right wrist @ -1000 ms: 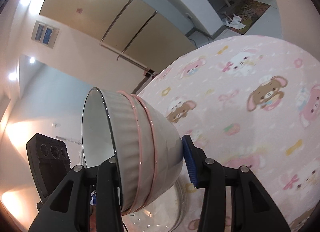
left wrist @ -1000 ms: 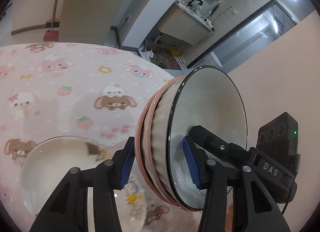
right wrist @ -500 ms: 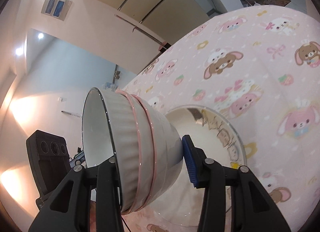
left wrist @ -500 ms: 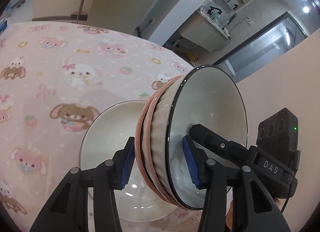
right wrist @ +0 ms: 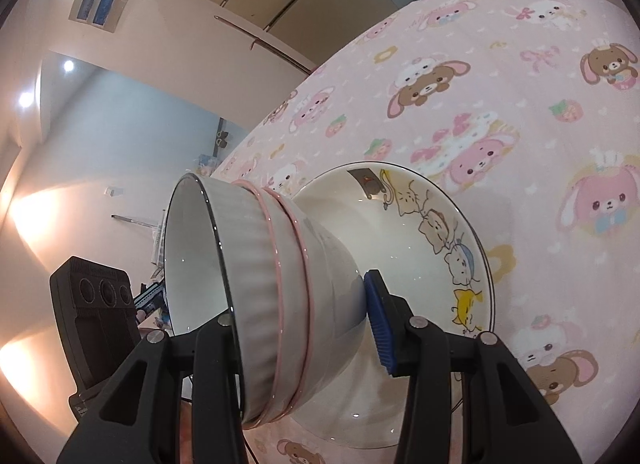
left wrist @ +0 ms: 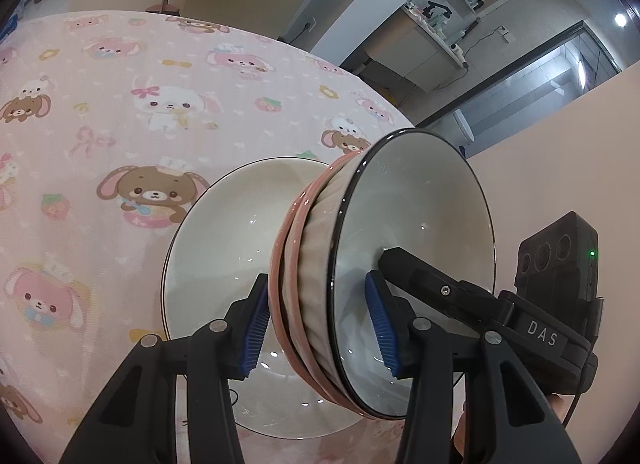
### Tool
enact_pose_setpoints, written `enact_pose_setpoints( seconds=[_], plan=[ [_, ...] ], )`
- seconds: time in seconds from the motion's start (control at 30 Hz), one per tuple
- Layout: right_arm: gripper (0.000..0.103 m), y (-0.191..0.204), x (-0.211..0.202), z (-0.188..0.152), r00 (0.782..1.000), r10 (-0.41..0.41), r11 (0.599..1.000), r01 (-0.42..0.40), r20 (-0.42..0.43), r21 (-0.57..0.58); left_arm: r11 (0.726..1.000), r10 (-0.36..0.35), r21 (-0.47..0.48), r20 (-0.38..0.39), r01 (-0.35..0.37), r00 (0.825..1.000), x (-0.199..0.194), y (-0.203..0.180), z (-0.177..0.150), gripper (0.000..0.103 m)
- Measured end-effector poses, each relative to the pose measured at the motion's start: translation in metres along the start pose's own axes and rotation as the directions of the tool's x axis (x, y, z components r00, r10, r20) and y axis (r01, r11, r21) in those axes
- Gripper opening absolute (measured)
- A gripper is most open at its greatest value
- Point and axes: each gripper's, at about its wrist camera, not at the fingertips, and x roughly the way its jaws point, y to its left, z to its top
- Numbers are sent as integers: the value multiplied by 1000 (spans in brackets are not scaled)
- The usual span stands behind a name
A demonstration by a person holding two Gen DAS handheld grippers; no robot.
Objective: Organize plates and bowls
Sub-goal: 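Lower the bowl stack onto the center of the plate stack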
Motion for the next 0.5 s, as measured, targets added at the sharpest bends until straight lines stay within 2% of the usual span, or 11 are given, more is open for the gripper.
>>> enact_pose_setpoints(
  seconds=[0.3, 0.5],
  plan=[
    [42, -6, 8, 1, 1000, -6, 1000, 6, -20, 14, 1000, 12, -4, -29, -12, 1000, 12, 4, 2, 50],
    [42, 0, 10, 1, 998, -56, 997, 55, -25, -45, 1000, 5, -1, -44, -5, 999, 20, 8, 3, 50]
  ],
)
